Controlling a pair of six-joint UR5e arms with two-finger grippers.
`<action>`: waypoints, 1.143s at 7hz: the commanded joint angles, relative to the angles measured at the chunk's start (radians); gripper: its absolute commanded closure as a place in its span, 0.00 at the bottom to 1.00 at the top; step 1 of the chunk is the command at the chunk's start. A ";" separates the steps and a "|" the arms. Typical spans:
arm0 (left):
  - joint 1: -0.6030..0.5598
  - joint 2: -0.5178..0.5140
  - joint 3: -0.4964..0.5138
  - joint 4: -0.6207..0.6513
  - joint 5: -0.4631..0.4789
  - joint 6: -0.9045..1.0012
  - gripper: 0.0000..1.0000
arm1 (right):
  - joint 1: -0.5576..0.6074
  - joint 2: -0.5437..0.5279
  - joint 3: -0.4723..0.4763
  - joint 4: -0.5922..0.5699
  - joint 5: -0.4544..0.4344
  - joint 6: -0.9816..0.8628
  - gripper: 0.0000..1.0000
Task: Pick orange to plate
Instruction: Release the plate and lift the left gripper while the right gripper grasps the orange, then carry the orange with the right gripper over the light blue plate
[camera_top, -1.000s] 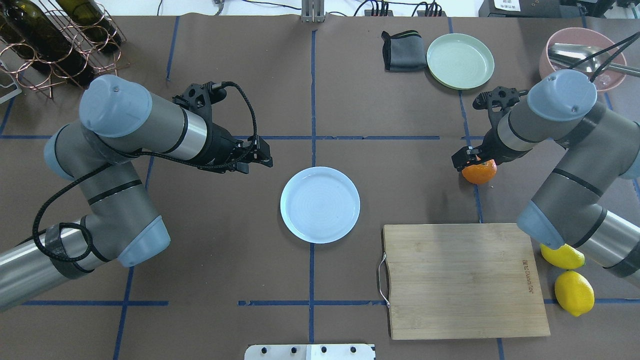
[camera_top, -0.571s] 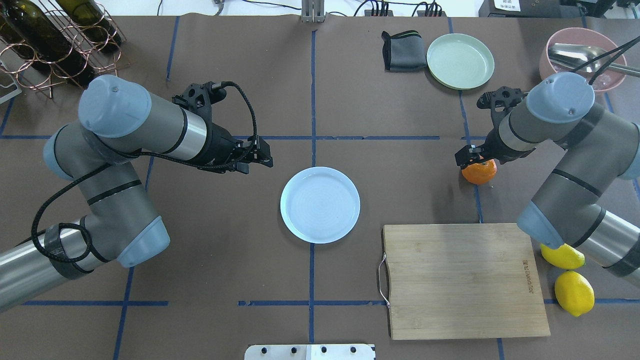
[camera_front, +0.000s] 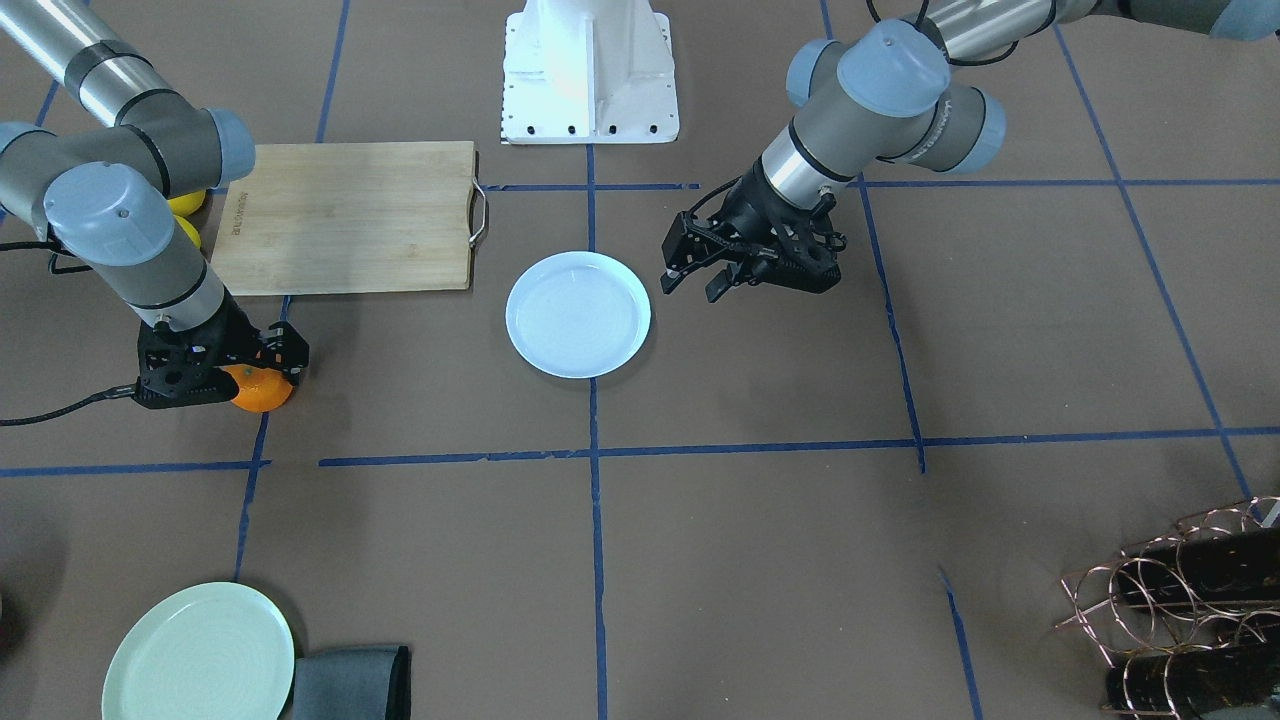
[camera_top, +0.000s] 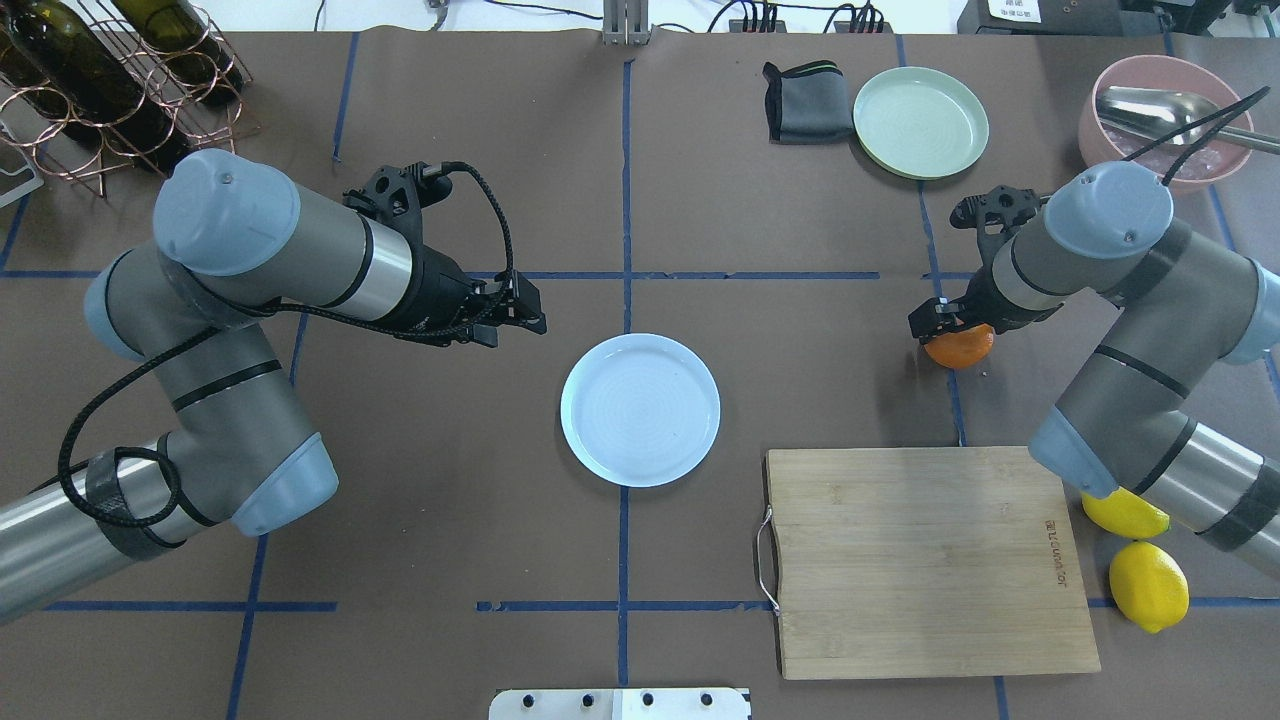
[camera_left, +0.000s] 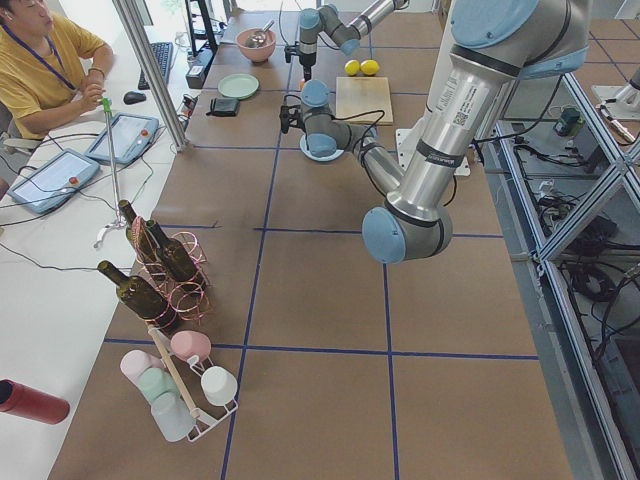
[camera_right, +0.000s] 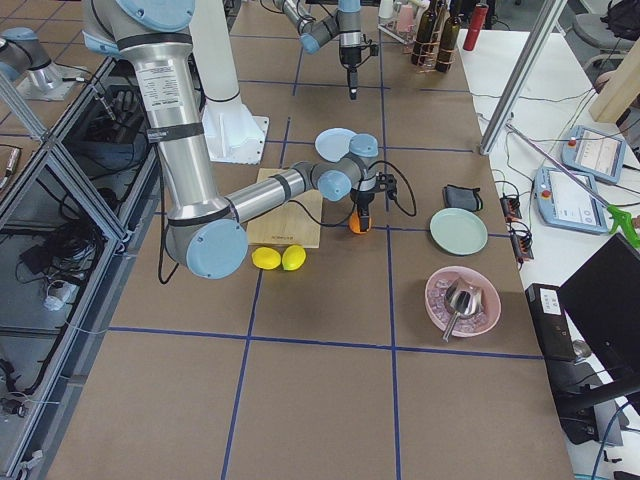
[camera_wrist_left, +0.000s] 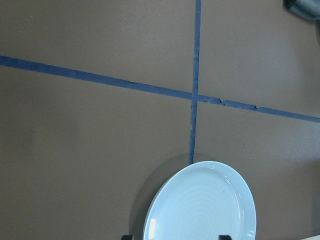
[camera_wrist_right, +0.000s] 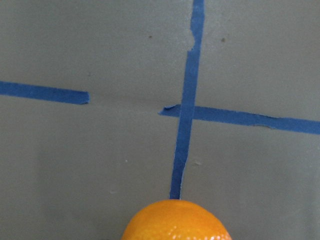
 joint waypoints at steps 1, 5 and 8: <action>0.000 0.009 -0.019 0.000 0.000 0.000 0.35 | -0.007 0.003 -0.024 0.024 -0.009 0.002 0.18; -0.006 0.021 -0.060 0.000 -0.004 0.000 0.35 | -0.030 0.043 0.115 0.006 0.003 0.124 1.00; -0.197 0.167 -0.206 -0.009 -0.189 0.037 0.35 | -0.269 0.331 0.021 0.009 -0.114 0.523 1.00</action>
